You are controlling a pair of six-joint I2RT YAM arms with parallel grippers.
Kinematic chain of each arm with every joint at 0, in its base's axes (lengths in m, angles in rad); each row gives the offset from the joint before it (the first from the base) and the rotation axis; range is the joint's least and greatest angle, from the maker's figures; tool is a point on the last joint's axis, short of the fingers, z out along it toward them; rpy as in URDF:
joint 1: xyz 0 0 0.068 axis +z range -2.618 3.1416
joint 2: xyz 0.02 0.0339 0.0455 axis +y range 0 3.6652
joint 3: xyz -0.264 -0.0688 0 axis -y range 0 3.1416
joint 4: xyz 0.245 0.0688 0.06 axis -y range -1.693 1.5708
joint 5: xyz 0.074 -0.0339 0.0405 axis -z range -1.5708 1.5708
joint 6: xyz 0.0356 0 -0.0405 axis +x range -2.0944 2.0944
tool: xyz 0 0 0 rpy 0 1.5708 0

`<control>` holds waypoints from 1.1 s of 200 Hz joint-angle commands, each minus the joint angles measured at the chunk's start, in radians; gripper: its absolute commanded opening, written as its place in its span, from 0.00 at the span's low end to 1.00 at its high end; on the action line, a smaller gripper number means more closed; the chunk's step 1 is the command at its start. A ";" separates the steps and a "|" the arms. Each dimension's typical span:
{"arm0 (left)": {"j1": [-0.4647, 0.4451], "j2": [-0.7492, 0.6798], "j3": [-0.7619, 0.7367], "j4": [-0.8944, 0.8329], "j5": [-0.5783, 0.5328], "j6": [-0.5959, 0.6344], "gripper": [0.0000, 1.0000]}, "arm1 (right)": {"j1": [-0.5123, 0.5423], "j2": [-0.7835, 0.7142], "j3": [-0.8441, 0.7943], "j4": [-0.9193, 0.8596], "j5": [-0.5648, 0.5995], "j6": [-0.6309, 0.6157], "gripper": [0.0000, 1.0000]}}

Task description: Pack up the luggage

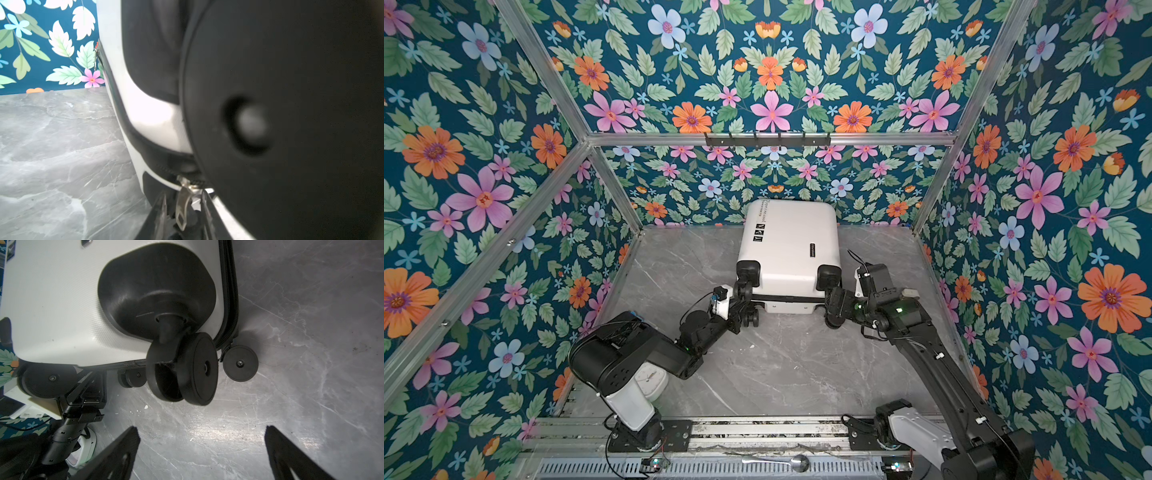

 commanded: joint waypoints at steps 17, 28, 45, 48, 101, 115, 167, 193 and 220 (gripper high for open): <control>-0.001 0.024 0.014 0.012 -0.013 0.015 0.25 | 0.001 0.001 0.005 -0.004 -0.008 0.002 0.95; -0.001 0.028 0.017 0.021 -0.017 0.014 0.24 | 0.001 0.004 0.009 -0.006 -0.010 0.002 0.95; -0.001 0.031 0.023 0.025 -0.020 0.012 0.21 | 0.002 0.009 0.013 -0.010 -0.018 0.002 0.96; -0.001 0.033 0.023 0.026 -0.022 0.013 0.21 | 0.002 0.011 0.013 -0.010 -0.019 0.002 0.96; -0.001 0.033 0.021 0.048 -0.006 0.015 0.07 | 0.022 0.055 0.048 -0.012 -0.021 0.007 0.99; -0.001 0.029 0.016 0.045 -0.001 0.020 0.01 | 0.037 0.081 0.060 -0.012 -0.009 0.007 0.99; -0.001 -0.002 -0.012 0.041 0.011 0.035 0.00 | 0.054 0.185 0.117 -0.003 0.059 -0.011 0.97; -0.002 -0.025 -0.027 0.038 0.007 0.046 0.00 | 0.055 0.222 0.135 0.013 0.065 -0.017 0.86; -0.013 -0.050 -0.036 0.029 -0.006 0.069 0.00 | 0.055 0.250 0.142 0.030 0.046 -0.018 0.66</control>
